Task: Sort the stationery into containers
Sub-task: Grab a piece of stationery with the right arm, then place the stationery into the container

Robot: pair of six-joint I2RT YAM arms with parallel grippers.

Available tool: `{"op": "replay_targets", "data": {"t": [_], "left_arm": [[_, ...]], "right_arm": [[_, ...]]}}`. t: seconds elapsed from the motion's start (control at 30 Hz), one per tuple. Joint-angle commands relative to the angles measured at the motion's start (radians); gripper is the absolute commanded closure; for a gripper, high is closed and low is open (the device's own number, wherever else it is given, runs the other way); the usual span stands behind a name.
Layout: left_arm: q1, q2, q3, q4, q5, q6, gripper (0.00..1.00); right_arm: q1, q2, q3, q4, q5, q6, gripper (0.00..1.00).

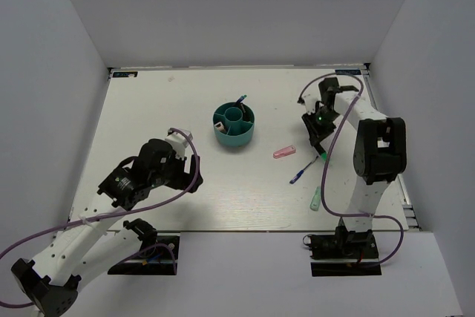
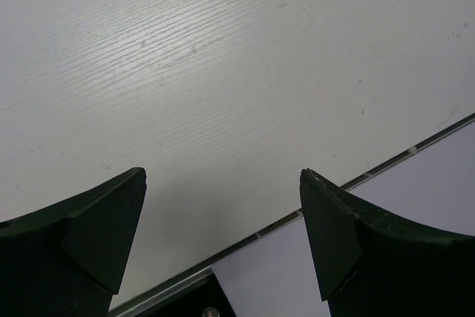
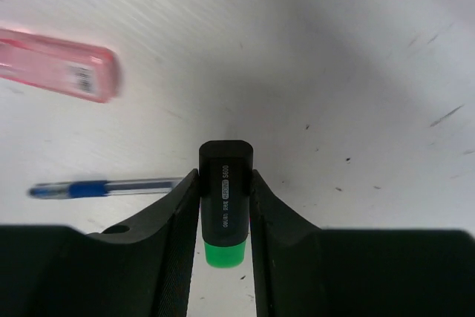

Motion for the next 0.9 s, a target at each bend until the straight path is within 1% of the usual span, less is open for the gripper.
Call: {"op": "replay_targets", "data": {"t": [0.0, 0.03, 0.07, 0.1, 0.27, 0.33, 0.37, 0.4, 0.47, 0.5, 0.53, 0.57, 0.6, 0.63, 0.67, 0.7, 0.73, 0.77, 0.8, 0.87], "left_arm": [[0.004, -0.013, 0.027, 0.000, -0.007, -0.004, 0.05], [0.004, -0.010, 0.035, 0.000, -0.010, -0.002, 0.05], [0.004, -0.011, 0.030, 0.007, -0.009, -0.005, 0.05], [0.005, -0.014, 0.026, 0.009, -0.032, -0.007, 0.05], [0.004, -0.010, 0.006, 0.049, -0.023, -0.035, 0.05], [0.004, -0.007, 0.006, 0.056, -0.021, -0.047, 0.06], [0.002, -0.010, 0.007, 0.069, -0.024, -0.050, 0.06], [0.004, -0.008, 0.009, 0.072, -0.024, -0.053, 0.06], [0.004, -0.011, 0.016, 0.075, -0.030, -0.059, 0.06], [0.005, -0.013, 0.015, 0.078, -0.032, -0.062, 0.06], [0.002, -0.014, 0.018, 0.078, -0.033, -0.067, 0.06], [0.004, -0.017, 0.016, 0.082, -0.032, -0.070, 0.06], [0.005, -0.017, 0.018, 0.084, -0.037, -0.070, 0.06], [0.005, -0.016, 0.018, 0.084, -0.034, -0.071, 0.06], [0.004, -0.017, 0.019, 0.084, -0.037, -0.071, 0.06], [0.002, -0.016, 0.022, 0.082, -0.038, -0.073, 0.06], [0.005, -0.011, 0.024, 0.082, -0.040, -0.071, 0.06], [0.004, -0.010, 0.027, 0.081, -0.041, -0.073, 0.06], [0.002, -0.010, 0.030, 0.081, -0.047, -0.070, 0.06], [0.004, -0.002, 0.032, 0.085, -0.050, -0.070, 0.06]], "right_arm": [[0.011, -0.037, 0.211, -0.086, -0.146, -0.026, 1.00], [0.015, -0.038, 0.237, -0.097, -0.161, -0.026, 1.00], [0.026, -0.037, 0.262, -0.126, -0.218, -0.024, 1.00], [0.029, -0.038, 0.282, -0.132, -0.232, -0.024, 1.00], [0.092, 0.006, 0.553, -0.172, -0.345, 0.001, 1.00], [0.107, 0.052, 0.616, -0.175, -0.413, 0.014, 1.00], [0.132, 0.073, 0.692, -0.169, -0.433, 0.039, 1.00], [0.141, 0.083, 0.714, -0.128, -0.486, 0.048, 1.00], [0.167, 0.103, 0.747, -0.082, -0.533, 0.086, 1.00], [0.175, 0.098, 0.741, -0.012, -0.597, 0.100, 1.00], [0.189, 0.097, 0.730, 0.069, -0.621, 0.131, 1.00], [0.196, 0.092, 0.690, 0.164, -0.678, 0.160, 1.00], [0.196, 0.091, 0.670, 0.218, -0.701, 0.201, 1.00], [0.210, 0.090, 0.646, 0.310, -0.730, 0.226, 1.00], [0.215, 0.104, 0.643, 0.382, -0.746, 0.288, 1.00], [0.218, 0.112, 0.642, 0.410, -0.757, 0.307, 1.00], [0.225, 0.124, 0.644, 0.496, -0.769, 0.326, 1.00], [0.230, 0.130, 0.643, 0.518, -0.761, 0.345, 1.00], [0.233, 0.138, 0.626, 0.547, -0.761, 0.402, 1.00], [0.244, 0.140, 0.592, 0.671, -0.764, 0.460, 1.00]]}}
